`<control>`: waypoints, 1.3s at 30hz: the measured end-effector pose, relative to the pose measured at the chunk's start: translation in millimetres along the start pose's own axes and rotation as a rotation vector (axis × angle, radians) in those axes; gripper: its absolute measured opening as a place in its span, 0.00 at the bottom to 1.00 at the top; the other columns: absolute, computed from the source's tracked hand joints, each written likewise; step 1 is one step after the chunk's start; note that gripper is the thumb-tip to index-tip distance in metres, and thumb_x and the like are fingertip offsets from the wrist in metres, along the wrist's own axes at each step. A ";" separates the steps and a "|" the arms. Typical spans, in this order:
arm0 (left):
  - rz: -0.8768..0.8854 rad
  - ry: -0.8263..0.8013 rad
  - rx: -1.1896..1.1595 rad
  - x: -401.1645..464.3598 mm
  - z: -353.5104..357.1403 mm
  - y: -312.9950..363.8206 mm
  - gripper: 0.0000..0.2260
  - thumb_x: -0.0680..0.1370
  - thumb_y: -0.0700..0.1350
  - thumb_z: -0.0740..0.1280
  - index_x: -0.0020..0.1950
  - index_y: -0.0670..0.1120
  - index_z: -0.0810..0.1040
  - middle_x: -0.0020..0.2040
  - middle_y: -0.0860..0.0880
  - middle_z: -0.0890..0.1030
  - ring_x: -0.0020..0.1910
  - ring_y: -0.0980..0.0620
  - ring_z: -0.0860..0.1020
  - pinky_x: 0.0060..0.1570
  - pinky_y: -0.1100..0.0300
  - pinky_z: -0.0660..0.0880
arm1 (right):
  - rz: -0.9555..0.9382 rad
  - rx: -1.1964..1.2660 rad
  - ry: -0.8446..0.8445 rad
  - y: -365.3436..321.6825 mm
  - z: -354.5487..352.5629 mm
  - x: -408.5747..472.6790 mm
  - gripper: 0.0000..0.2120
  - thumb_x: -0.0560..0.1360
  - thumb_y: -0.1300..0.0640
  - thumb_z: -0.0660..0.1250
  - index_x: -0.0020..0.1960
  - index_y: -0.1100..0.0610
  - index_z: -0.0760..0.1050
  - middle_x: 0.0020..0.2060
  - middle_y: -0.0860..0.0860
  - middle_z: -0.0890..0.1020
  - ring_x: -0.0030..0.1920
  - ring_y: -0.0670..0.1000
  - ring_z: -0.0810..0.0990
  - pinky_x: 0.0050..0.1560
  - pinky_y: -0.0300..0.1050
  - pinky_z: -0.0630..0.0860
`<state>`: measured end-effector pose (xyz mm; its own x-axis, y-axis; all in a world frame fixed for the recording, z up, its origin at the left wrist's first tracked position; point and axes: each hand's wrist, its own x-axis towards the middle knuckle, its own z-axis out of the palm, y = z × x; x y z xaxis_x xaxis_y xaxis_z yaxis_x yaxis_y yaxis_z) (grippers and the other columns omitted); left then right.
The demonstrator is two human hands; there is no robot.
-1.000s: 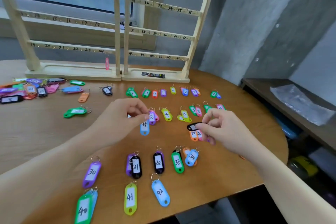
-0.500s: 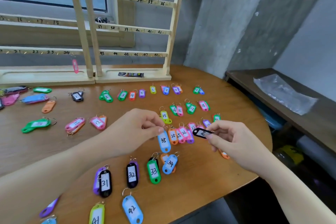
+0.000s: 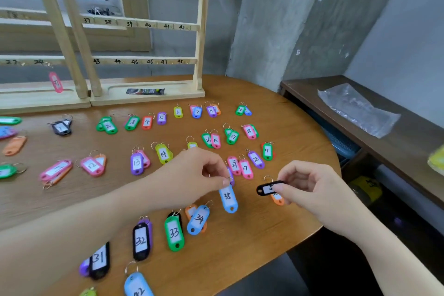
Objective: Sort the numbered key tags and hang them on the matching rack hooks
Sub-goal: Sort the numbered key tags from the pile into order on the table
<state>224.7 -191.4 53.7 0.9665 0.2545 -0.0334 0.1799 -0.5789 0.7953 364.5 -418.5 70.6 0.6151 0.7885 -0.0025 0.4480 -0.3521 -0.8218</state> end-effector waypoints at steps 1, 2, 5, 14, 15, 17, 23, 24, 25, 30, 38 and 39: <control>-0.002 -0.021 0.011 1.7 2.5 0.1 0.04 0.77 0.47 0.73 0.42 0.52 0.83 0.36 0.58 0.80 0.32 0.64 0.73 0.35 0.71 0.69 | 0.007 0.004 0.006 1.3 -0.2 -1.3 0.03 0.76 0.60 0.74 0.44 0.54 0.83 0.37 0.52 0.85 0.37 0.47 0.82 0.42 0.37 0.78; -0.005 -0.037 0.025 2.9 4.9 0.1 0.04 0.77 0.47 0.73 0.42 0.52 0.83 0.36 0.57 0.80 0.32 0.64 0.74 0.36 0.71 0.70 | 0.014 0.006 0.013 2.3 0.0 -2.6 0.03 0.77 0.59 0.73 0.45 0.52 0.84 0.37 0.50 0.85 0.36 0.45 0.82 0.40 0.36 0.77; -0.015 -0.044 0.078 6.2 11.2 -3.4 0.04 0.77 0.47 0.74 0.42 0.52 0.83 0.37 0.55 0.81 0.34 0.62 0.74 0.37 0.69 0.71 | 0.035 0.009 0.016 7.4 1.8 -4.5 0.08 0.79 0.60 0.69 0.50 0.51 0.85 0.34 0.42 0.83 0.35 0.41 0.80 0.36 0.32 0.74; -0.013 -0.025 0.268 1.6 20.4 -2.0 0.04 0.78 0.48 0.71 0.43 0.54 0.81 0.39 0.58 0.78 0.37 0.66 0.74 0.36 0.71 0.68 | 0.023 0.026 0.015 8.8 4.1 -2.3 0.08 0.79 0.61 0.69 0.52 0.49 0.84 0.39 0.47 0.84 0.36 0.42 0.80 0.38 0.34 0.75; -0.014 -0.025 0.277 1.7 21.0 -2.2 0.03 0.77 0.48 0.71 0.44 0.54 0.81 0.41 0.58 0.79 0.38 0.65 0.74 0.37 0.70 0.69 | 0.024 0.043 0.021 8.6 4.5 -1.6 0.08 0.79 0.61 0.70 0.51 0.49 0.83 0.40 0.49 0.84 0.37 0.43 0.81 0.39 0.35 0.76; -0.009 -0.029 0.287 1.2 21.8 -2.3 0.02 0.77 0.47 0.71 0.44 0.54 0.81 0.42 0.57 0.81 0.40 0.63 0.75 0.38 0.70 0.70 | 0.040 0.070 0.013 8.5 5.6 -0.3 0.07 0.78 0.61 0.71 0.51 0.50 0.83 0.40 0.51 0.85 0.37 0.46 0.82 0.40 0.37 0.78; 0.031 -0.002 0.294 -5.1 16.2 -5.1 0.05 0.75 0.46 0.72 0.46 0.56 0.78 0.40 0.58 0.81 0.44 0.66 0.74 0.41 0.72 0.69 | 0.048 0.033 -0.011 4.5 9.6 7.4 0.07 0.79 0.61 0.70 0.50 0.50 0.84 0.39 0.49 0.86 0.37 0.46 0.83 0.41 0.38 0.79; 0.031 0.017 0.290 -6.6 13.6 -6.4 0.06 0.75 0.46 0.72 0.47 0.56 0.78 0.40 0.58 0.81 0.44 0.67 0.74 0.40 0.72 0.69 | 0.043 0.014 -0.001 4.5 10.5 10.1 0.08 0.79 0.60 0.70 0.50 0.49 0.84 0.39 0.48 0.86 0.37 0.45 0.83 0.41 0.37 0.78; 0.023 0.037 0.284 -8.2 10.8 -7.9 0.06 0.75 0.47 0.73 0.47 0.56 0.78 0.40 0.59 0.80 0.43 0.67 0.74 0.40 0.71 0.69 | 0.036 -0.011 0.013 5.0 11.4 13.7 0.08 0.79 0.60 0.69 0.49 0.48 0.84 0.39 0.47 0.86 0.37 0.45 0.83 0.41 0.36 0.78; -0.052 0.147 0.208 -18.2 -9.9 -16.2 0.06 0.75 0.44 0.73 0.47 0.55 0.79 0.38 0.57 0.81 0.39 0.64 0.75 0.42 0.65 0.75 | 0.014 -0.082 0.108 10.6 14.5 39.5 0.07 0.78 0.60 0.71 0.48 0.48 0.84 0.39 0.46 0.85 0.38 0.43 0.82 0.43 0.35 0.78; -0.106 0.216 0.135 -32.1 -30.2 -31.5 0.05 0.75 0.45 0.74 0.46 0.54 0.80 0.39 0.53 0.82 0.34 0.62 0.75 0.38 0.68 0.74 | 0.030 -0.197 0.066 12.5 0.4 89.9 0.05 0.77 0.58 0.73 0.47 0.48 0.83 0.43 0.45 0.86 0.46 0.42 0.83 0.50 0.36 0.78; -0.109 0.216 0.132 -32.7 -30.4 -32.3 0.05 0.75 0.46 0.74 0.46 0.54 0.80 0.40 0.53 0.82 0.35 0.62 0.75 0.39 0.68 0.74 | 0.032 -0.233 0.051 11.5 0.9 94.6 0.05 0.77 0.58 0.73 0.48 0.48 0.83 0.44 0.44 0.85 0.46 0.42 0.83 0.50 0.37 0.77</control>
<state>181.7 -157.5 47.4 0.8813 0.4719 0.0269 0.3164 -0.6313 0.7081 427.3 -347.5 60.4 0.6607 0.7506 0.0070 0.5617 -0.4883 -0.6679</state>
